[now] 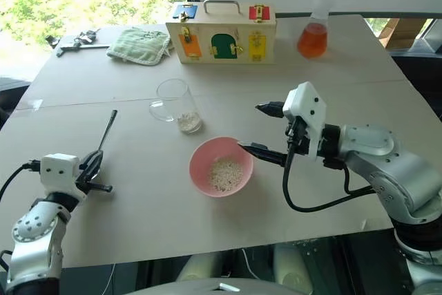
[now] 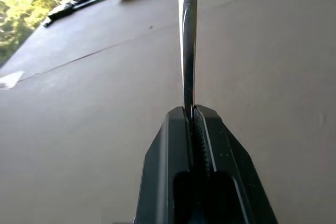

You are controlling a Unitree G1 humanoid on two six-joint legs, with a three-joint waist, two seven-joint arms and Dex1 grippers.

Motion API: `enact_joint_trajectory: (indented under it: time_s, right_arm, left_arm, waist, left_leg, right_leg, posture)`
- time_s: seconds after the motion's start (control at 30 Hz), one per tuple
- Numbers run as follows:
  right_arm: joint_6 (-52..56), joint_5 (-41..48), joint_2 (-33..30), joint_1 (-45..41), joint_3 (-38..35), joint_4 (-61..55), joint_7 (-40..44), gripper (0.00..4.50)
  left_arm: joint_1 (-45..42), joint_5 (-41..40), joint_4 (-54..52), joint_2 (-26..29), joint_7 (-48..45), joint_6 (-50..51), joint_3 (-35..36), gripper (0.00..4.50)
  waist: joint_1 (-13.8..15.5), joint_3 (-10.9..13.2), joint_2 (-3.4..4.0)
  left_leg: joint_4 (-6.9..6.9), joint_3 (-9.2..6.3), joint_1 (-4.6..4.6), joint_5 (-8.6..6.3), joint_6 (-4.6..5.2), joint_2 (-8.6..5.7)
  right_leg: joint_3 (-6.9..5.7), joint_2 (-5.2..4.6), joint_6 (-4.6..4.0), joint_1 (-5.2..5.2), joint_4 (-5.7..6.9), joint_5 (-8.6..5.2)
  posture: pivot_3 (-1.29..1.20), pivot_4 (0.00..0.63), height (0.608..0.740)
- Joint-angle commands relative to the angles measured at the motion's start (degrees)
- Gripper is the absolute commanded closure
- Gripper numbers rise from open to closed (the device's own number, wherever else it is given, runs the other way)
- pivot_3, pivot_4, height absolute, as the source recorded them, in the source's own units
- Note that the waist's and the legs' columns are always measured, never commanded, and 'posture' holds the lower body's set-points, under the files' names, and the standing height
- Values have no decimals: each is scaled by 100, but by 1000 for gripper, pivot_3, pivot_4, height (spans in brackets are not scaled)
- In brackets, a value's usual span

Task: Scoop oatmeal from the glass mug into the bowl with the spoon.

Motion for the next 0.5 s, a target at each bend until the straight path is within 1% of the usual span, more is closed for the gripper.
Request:
enact_joint_trajectory:
  time_s: [0.03,0.13,0.27,0.37,0.5]
  right_arm:
    - [201,529,147,-80,-270,76,-9,0]
    - [348,742,162,-96,-292,214,54,0]
    - [518,892,159,-116,-186,381,159,0]
    - [716,1030,265,-178,-103,453,72,0]
    - [1273,1478,647,-333,-167,667,-586,0]
  left_arm:
    - [387,838,-1397,-268,461,-880,-306,4472]
    - [687,1002,-1970,-411,355,-1169,-780,4472]
    - [890,712,-2372,-200,-309,-1211,-1623,4472]
    - [672,459,-2375,4,-715,-1049,-2061,4472]
    - [190,334,-2255,167,-1036,-967,-2443,4472]
  waist:
    - [75,-1,-1]
    - [115,-1,0]
    - [69,0,3]
    - [57,1,7]
    - [53,1,7]
  left_leg:
    - [1,0,0,0,0,0]
    - [3,1,0,0,2,-4]
    - [4,2,0,-1,3,-2]
    - [3,1,1,-1,2,1]
    - [5,1,1,0,2,1]
  right_leg:
    - [1,0,0,2,0,1]
    - [0,-5,3,7,-3,5]
    - [-1,-2,2,6,-2,6]
    - [-3,2,2,5,0,6]
    - [-3,2,1,6,2,6]
  posture:
    - [0,150,740]
    - [0,150,740]
    - [0,150,740]
    - [0,150,740]
    - [0,150,740]
